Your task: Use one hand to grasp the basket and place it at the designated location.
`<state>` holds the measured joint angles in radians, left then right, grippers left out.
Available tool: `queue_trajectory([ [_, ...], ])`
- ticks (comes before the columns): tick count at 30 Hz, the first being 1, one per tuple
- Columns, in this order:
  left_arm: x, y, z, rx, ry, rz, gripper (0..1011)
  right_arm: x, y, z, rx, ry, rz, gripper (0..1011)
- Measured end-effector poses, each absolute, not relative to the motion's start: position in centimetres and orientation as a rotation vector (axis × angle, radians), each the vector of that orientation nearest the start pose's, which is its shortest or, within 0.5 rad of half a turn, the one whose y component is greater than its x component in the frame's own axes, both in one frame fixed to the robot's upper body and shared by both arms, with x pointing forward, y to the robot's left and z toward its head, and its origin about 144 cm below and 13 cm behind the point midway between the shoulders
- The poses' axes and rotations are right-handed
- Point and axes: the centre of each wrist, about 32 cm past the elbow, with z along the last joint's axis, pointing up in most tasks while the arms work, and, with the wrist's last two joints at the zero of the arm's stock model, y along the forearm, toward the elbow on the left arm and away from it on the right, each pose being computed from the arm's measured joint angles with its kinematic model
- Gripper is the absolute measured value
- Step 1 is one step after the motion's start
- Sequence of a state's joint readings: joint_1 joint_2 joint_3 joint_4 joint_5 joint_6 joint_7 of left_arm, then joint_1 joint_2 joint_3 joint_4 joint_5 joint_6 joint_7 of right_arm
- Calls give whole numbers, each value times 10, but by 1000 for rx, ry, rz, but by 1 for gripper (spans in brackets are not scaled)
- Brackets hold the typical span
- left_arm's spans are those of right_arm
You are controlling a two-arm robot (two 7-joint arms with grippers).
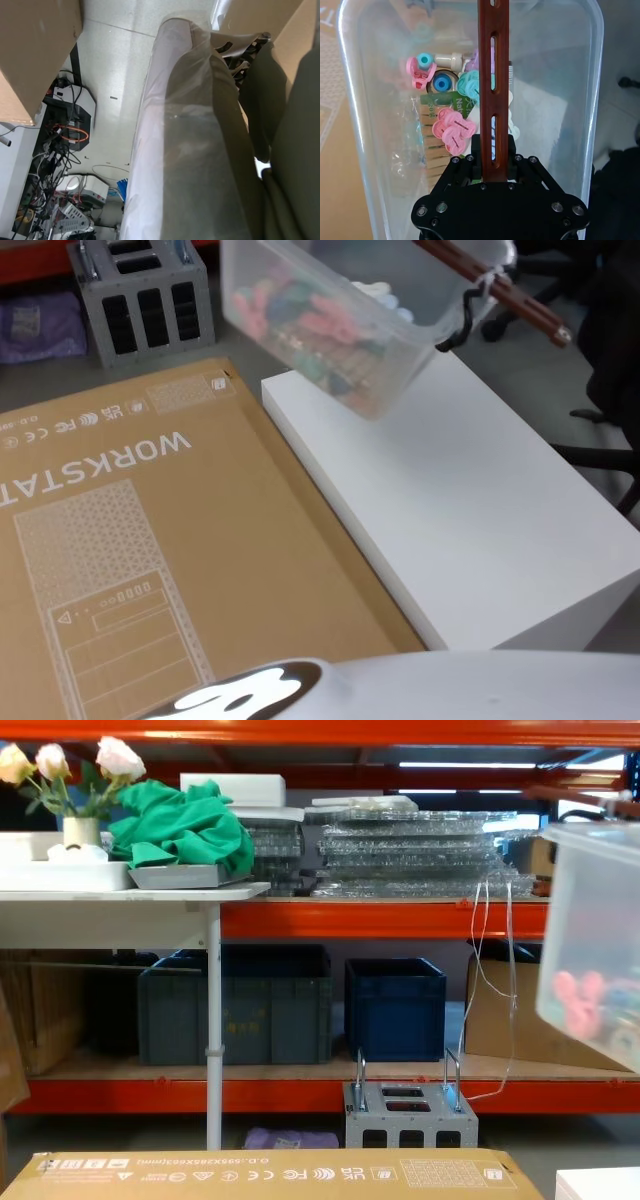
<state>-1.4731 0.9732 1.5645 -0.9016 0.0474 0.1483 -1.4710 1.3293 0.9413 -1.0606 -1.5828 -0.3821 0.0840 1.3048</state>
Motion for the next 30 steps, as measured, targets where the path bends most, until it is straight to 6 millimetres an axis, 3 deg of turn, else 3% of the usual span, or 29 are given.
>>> queue_trajectory([
  [5,617,495,1396,1629,163,177,0,566,-303,1494,-1567,-827,-158,238],
  [23,617,495,1396,1629,163,177,0,596,-355,1467,-1657,-500,-290,238],
  [30,617,495,1396,1629,163,177,0,603,-364,1456,-1653,-430,-288,239],
])
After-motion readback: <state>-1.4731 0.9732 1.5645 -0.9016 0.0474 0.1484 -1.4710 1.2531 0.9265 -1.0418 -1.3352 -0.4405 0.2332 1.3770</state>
